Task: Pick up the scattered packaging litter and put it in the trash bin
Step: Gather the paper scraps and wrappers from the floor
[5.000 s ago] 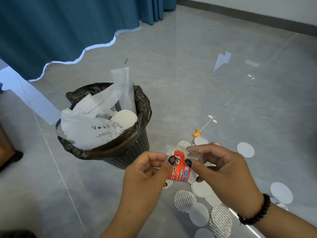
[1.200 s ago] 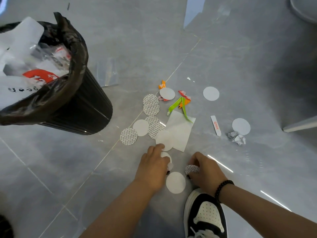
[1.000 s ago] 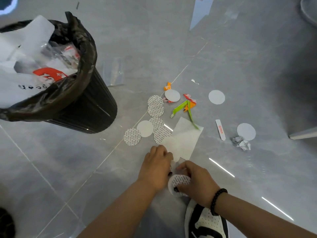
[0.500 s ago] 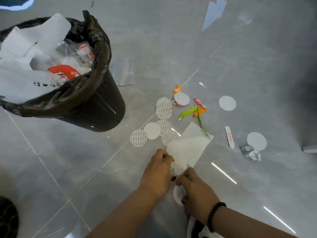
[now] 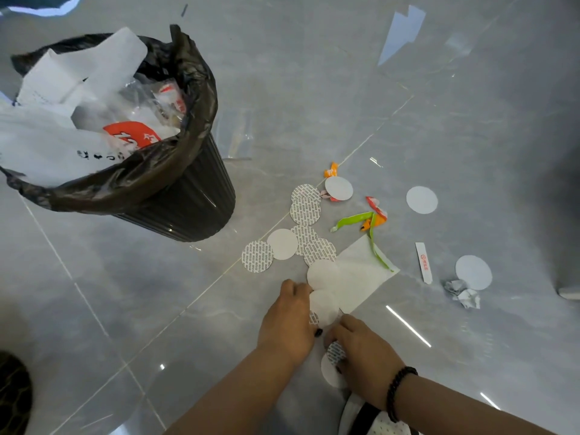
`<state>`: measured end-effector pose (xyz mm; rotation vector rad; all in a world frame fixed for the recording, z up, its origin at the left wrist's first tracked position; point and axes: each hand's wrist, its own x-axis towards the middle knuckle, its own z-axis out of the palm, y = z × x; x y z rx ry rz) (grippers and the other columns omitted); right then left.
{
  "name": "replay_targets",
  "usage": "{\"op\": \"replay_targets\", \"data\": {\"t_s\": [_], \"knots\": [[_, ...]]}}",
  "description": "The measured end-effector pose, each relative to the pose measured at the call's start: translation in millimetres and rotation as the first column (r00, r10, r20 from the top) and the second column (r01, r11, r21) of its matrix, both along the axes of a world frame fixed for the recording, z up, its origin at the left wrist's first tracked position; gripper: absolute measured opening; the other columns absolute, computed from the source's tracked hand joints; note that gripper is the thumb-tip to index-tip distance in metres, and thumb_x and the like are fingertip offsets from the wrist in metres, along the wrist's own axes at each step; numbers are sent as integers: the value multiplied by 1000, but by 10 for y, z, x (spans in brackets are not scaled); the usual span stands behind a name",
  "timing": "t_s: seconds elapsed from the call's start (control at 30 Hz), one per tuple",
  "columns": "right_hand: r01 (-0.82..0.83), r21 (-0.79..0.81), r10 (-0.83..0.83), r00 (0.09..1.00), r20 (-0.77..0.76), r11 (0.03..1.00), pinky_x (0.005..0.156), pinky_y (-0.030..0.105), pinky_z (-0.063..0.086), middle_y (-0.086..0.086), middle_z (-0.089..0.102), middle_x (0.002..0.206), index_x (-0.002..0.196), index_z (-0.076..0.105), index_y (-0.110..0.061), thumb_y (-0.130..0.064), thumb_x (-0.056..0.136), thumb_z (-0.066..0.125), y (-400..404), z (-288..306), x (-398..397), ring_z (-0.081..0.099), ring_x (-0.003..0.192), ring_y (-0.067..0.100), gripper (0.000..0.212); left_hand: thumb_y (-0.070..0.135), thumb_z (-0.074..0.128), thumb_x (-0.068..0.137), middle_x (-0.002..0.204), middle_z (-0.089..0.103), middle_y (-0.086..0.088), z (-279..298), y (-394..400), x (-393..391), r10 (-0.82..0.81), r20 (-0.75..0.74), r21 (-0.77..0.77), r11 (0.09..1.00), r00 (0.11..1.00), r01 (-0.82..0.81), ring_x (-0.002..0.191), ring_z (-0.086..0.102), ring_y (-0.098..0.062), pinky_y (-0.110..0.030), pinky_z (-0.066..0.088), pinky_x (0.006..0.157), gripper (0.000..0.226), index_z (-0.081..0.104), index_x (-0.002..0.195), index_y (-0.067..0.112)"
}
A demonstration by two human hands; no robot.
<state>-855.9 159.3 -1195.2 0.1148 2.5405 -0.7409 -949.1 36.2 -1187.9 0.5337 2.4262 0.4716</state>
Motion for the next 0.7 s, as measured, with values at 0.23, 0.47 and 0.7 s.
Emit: {"op": "replay_targets", "data": {"t_s": [0.23,0.47,0.7], "knots": [[-10,16,10,1000,17,1000,80,26,43,-2,46,110,97,58,-19,-11,81,56,67,-46,-100,44,101,15,18,41,74,76,118,44,1,25,-71,-101,42,-9,-96,995,999,-42,107,53,-18,-28,45,85,49,50,113,21],[-32,76,36,998,-47,997,55,14,28,-1,55,91,80,56,-18,-11,62,67,-26,-40,-75,55,86,19,22,50,56,87,115,55,7,36,-442,-75,156,-18,39,987,988,-155,108,52,-12,-25,42,86,36,51,114,25],[-21,57,27,994,-108,998,44,7,4,-8,45,66,63,40,-30,-25,44,62,-57,-52,-66,37,46,5,29,47,56,90,90,67,6,276,-911,-109,270,209,101,950,940,-296,82,65,-6,-18,50,72,19,48,85,30]]}}
